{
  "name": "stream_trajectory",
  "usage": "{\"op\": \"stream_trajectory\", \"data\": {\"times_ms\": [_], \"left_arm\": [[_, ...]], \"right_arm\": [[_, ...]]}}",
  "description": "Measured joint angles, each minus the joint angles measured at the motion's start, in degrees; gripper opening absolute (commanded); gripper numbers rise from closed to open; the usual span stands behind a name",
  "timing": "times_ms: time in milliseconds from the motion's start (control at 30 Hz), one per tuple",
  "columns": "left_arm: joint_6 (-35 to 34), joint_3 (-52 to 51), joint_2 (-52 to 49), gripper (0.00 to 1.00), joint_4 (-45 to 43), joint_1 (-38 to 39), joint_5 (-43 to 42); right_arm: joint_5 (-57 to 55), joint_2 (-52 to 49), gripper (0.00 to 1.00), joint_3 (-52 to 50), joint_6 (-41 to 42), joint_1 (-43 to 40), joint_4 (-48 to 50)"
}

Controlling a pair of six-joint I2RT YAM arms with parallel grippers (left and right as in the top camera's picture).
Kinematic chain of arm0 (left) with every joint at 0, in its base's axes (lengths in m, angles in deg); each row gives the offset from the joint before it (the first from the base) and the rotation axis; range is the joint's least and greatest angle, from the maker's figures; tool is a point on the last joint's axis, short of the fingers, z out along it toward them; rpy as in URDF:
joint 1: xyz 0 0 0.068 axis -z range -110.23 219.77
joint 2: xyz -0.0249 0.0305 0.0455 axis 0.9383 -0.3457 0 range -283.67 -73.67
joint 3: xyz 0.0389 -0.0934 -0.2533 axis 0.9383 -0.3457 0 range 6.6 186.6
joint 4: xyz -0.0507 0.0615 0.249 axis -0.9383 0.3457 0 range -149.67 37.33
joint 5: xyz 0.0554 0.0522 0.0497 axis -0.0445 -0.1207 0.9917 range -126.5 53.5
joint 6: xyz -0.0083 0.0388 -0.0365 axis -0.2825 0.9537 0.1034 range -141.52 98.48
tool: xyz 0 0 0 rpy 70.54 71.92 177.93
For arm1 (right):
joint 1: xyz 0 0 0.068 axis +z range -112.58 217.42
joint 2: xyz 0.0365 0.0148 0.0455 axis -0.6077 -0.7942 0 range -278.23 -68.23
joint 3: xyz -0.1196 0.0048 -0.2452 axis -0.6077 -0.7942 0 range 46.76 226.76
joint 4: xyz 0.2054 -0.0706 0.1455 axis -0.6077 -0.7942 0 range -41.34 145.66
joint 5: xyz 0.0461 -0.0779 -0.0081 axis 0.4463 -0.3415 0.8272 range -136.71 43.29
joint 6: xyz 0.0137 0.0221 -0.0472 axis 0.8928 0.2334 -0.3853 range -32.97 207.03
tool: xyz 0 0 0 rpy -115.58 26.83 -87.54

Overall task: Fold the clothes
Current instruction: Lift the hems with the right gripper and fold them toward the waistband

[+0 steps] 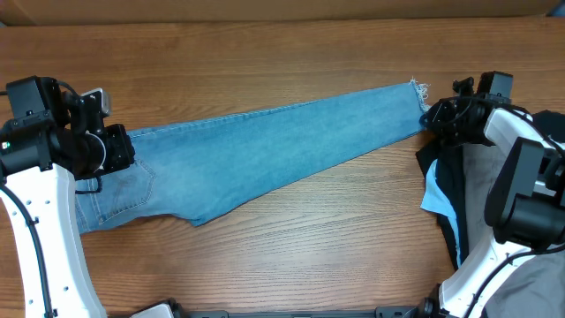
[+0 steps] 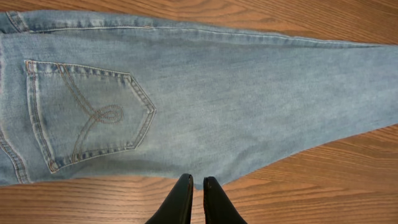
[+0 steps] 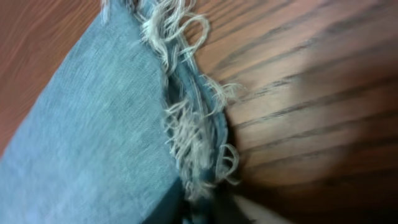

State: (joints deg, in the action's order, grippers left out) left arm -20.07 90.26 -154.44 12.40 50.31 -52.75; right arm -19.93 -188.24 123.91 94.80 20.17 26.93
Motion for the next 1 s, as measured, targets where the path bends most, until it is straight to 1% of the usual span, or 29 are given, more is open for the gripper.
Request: {"op": "stream_trajectory", "data": {"times_ms": [133,333,433,633,733,833,1000], "left_arm": [[0.0,0.0,0.0,0.11,0.2,0.0,0.0],[0.0,0.0,0.0,0.12,0.2,0.0,0.0],[0.0,0.0,0.0,0.15,0.6,0.0,0.0],[0.0,0.0,0.0,0.16,0.7,-1.1,0.0],[-0.7,0.8,0.0,0.19,1.0,-3.5,0.0],[-1.6,3.7,0.0,0.22,2.6,-7.1,0.0],[-2.4,9.9,0.0,0.24,5.0,-13.6,0.1]], "right_arm": [[-0.7,-0.1,0.04,0.2,0.0,-0.1,-0.5],[-1.9,0.4,0.04,4.3,1.1,-2.3,-8.5],[-3.4,3.9,0.04,8.2,1.7,-5.4,-13.6],[-5.2,15.8,0.04,15.9,0.2,-9.2,-18.0],[-4.5,22.0,0.04,17.9,-0.4,-8.1,-18.2],[-3.3,26.8,0.04,18.4,-0.6,-4.9,-18.3],[-2.5,30.6,0.04,18.4,-0.3,4.0,-18.4]]}}
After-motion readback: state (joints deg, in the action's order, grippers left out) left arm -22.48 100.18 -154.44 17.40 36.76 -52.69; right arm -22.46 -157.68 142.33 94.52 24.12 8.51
